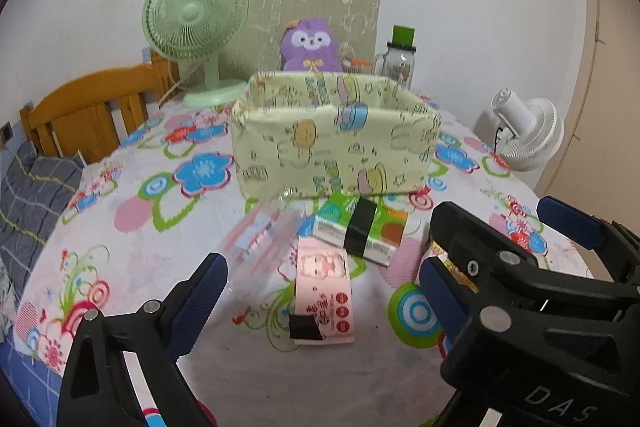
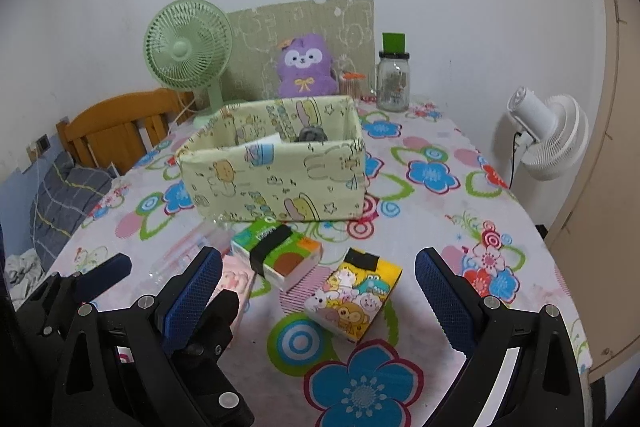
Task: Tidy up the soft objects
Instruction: 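Close the left tool on the pink wet-wipes pack while the right tool grasps the yellow cartoon pack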
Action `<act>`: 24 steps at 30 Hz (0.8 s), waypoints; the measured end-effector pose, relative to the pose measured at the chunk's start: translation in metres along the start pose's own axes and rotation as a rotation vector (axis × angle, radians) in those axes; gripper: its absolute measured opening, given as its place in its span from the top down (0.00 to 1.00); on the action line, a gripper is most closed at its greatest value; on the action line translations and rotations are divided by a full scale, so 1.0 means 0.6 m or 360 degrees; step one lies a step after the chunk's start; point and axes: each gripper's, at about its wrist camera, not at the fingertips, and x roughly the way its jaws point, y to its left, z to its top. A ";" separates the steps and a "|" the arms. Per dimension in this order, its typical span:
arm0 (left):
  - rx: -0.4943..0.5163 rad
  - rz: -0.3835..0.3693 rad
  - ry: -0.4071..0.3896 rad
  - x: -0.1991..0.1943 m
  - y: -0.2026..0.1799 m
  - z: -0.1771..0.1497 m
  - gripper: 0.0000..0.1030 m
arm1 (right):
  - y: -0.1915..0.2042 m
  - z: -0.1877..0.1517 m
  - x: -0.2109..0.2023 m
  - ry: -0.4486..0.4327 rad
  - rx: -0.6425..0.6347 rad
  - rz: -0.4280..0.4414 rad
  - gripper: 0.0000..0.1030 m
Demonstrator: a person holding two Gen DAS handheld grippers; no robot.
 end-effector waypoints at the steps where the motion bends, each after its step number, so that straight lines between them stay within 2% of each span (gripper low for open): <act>1: -0.0003 0.0003 0.0012 0.004 -0.001 -0.005 0.06 | -0.002 -0.004 0.004 0.0006 0.0000 -0.0003 0.04; 17: -0.0004 -0.0016 0.0222 0.078 0.002 -0.033 0.38 | -0.014 -0.037 0.074 0.0169 0.0019 -0.0014 0.04; 20: -0.0008 -0.0007 0.0220 0.082 0.004 -0.031 0.41 | -0.016 -0.037 0.084 0.0188 0.0025 -0.0020 0.04; 24: -0.0004 0.0031 0.0223 0.086 0.006 -0.028 0.51 | -0.020 -0.038 0.098 0.0218 0.0039 -0.0027 0.04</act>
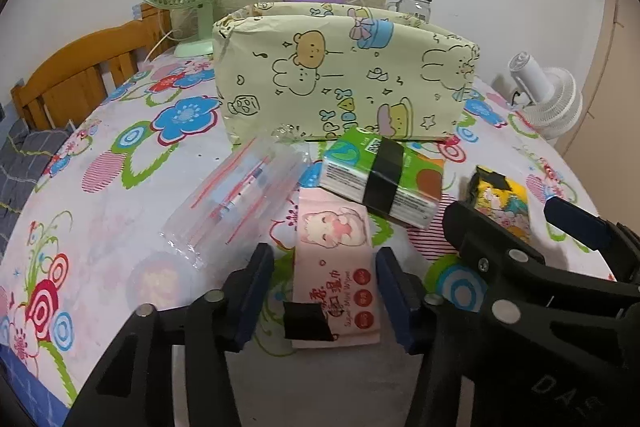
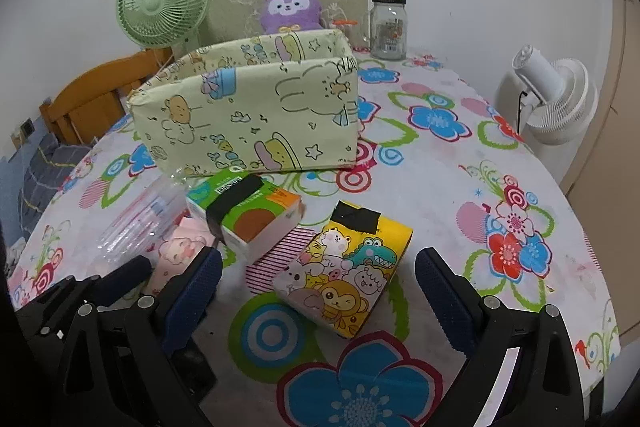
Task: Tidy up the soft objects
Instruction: 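Close the left tool on the pink wet-wipes pack while the right tool grasps the yellow cartoon pack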
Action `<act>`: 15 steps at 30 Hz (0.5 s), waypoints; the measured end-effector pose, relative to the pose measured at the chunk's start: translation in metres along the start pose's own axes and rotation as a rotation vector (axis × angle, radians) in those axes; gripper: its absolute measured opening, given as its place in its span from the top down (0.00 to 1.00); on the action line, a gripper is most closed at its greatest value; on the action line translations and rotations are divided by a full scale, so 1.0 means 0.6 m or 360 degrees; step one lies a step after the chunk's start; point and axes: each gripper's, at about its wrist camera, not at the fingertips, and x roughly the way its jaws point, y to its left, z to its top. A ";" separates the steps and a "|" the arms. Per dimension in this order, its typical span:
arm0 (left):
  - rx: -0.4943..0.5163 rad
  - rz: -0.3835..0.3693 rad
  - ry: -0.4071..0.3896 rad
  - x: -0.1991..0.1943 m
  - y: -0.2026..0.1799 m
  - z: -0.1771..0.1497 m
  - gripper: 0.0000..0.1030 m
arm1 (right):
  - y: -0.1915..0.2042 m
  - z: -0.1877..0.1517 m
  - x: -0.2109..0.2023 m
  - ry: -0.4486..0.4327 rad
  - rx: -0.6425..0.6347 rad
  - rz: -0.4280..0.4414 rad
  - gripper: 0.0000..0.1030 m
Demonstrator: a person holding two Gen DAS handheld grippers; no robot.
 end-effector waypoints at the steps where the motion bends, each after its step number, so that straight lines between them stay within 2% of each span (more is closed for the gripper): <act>1: 0.0002 0.0007 -0.0003 0.001 0.000 0.000 0.52 | -0.001 0.000 0.003 0.0007 0.0002 -0.0001 0.04; 4: 0.0005 0.0023 -0.0006 0.002 0.001 0.002 0.61 | -0.002 -0.001 0.013 0.0031 0.0005 -0.0005 0.04; 13: 0.0042 0.0046 -0.0012 0.005 -0.007 0.003 0.62 | -0.008 -0.001 0.039 0.0088 0.0038 -0.0012 0.04; 15: 0.0047 0.0044 -0.0014 0.006 -0.009 0.004 0.62 | -0.010 -0.001 0.043 0.0101 0.0050 -0.0011 0.09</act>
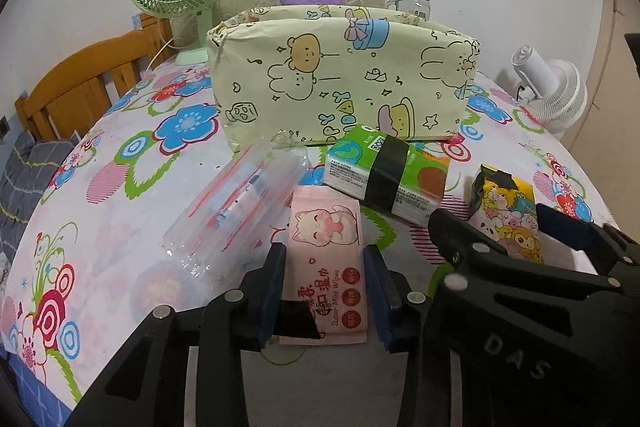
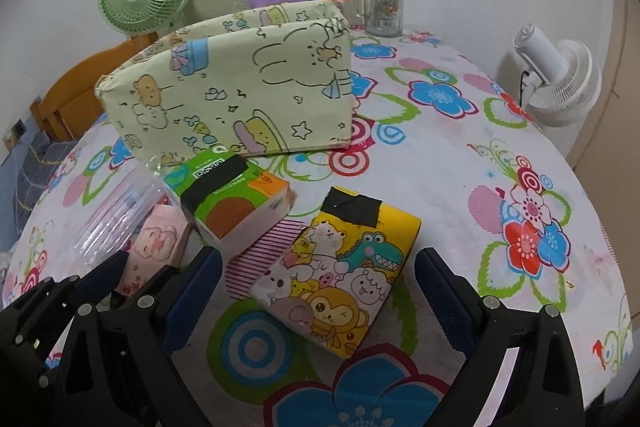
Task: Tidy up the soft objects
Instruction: 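Close the left tool on the pink wet-wipes pack while the right tool grasps the yellow cartoon pack, then lift the pink wipes and yellow cartoon pack and carry them over the box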
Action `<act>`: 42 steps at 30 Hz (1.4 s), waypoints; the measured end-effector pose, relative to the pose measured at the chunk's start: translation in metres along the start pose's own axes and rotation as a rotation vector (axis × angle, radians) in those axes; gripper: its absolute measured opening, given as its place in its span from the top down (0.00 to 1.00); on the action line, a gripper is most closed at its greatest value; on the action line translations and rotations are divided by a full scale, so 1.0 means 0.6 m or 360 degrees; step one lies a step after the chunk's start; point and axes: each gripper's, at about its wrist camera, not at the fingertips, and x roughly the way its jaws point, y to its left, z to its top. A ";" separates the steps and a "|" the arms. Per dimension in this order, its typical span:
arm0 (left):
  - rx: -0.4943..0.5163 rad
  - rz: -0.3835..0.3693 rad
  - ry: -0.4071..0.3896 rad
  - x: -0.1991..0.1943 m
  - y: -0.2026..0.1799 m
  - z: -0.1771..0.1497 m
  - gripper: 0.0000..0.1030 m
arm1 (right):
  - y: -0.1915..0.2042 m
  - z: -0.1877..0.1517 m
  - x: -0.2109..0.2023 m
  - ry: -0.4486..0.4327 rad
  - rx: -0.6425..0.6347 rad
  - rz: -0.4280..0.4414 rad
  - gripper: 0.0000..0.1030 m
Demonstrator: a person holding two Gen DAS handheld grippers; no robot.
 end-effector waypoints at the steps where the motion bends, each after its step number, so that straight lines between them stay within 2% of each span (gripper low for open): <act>1: 0.0007 0.0005 -0.0004 0.000 -0.002 0.000 0.62 | 0.000 0.000 0.001 0.0007 0.0002 -0.0004 0.18; 3: 0.0012 0.0008 -0.0006 0.000 -0.005 0.000 0.62 | 0.001 -0.001 0.002 0.0005 0.0012 0.0002 0.26; 4: 0.0016 0.0010 -0.0008 -0.001 -0.006 -0.001 0.62 | 0.002 -0.001 0.000 0.0004 0.0009 0.0011 0.33; 11: 0.0012 -0.0004 0.0001 -0.005 -0.012 -0.006 0.62 | 0.008 -0.007 -0.013 -0.0008 -0.0004 0.0010 0.48; 21: 0.0011 -0.0010 -0.0015 -0.028 -0.016 -0.022 0.63 | 0.009 -0.025 -0.039 -0.0024 -0.0010 0.0032 0.50; 42: -0.0026 -0.0009 -0.0208 -0.122 -0.010 0.001 0.63 | 0.030 -0.006 -0.150 -0.0241 -0.0045 0.0047 0.51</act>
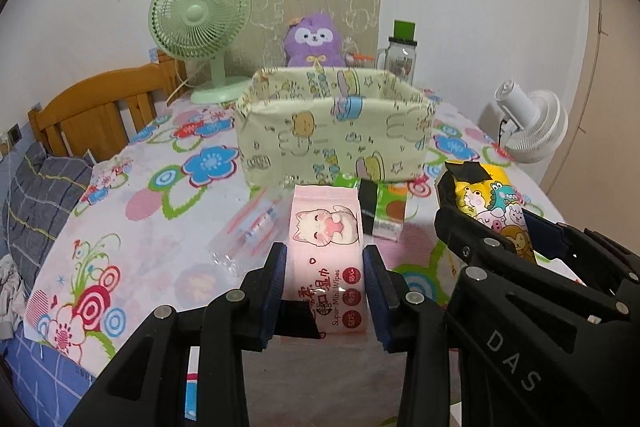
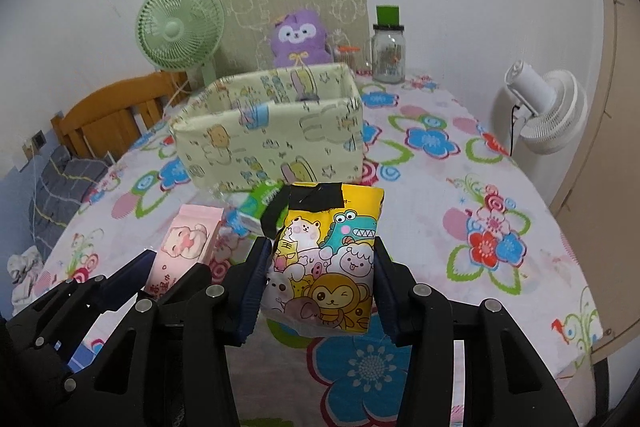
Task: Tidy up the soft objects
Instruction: 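Lift the pink wipes and yellow cartoon pack and carry them over the box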
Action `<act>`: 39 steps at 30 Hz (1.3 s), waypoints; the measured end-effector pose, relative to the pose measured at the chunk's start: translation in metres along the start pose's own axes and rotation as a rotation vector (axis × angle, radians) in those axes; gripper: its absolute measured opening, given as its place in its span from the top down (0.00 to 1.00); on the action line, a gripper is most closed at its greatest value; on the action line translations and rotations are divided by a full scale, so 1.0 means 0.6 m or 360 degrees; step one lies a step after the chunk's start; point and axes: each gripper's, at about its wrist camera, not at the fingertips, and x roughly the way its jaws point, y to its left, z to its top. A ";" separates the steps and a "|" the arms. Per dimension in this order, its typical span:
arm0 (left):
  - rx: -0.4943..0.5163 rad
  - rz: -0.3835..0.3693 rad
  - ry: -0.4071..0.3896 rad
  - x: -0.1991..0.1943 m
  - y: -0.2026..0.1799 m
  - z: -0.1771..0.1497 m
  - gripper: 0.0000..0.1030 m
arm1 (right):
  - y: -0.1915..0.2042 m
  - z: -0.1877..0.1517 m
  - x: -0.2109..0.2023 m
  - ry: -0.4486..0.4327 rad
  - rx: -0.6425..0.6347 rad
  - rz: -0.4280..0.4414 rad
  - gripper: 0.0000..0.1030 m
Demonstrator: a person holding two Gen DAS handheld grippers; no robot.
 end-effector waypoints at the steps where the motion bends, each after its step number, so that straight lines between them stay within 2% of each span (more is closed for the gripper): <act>1: 0.0000 0.0001 -0.0008 -0.003 0.000 0.004 0.63 | 0.001 0.003 -0.004 -0.0010 -0.0003 -0.0001 0.51; 22: 0.0015 0.0007 -0.0210 -0.093 -0.005 0.092 0.62 | 0.014 0.094 -0.105 -0.0235 -0.0037 0.0008 0.51; 39: 0.0022 0.0002 -0.0316 -0.120 -0.002 0.155 0.62 | 0.026 0.155 -0.139 -0.0307 -0.0078 0.0002 0.50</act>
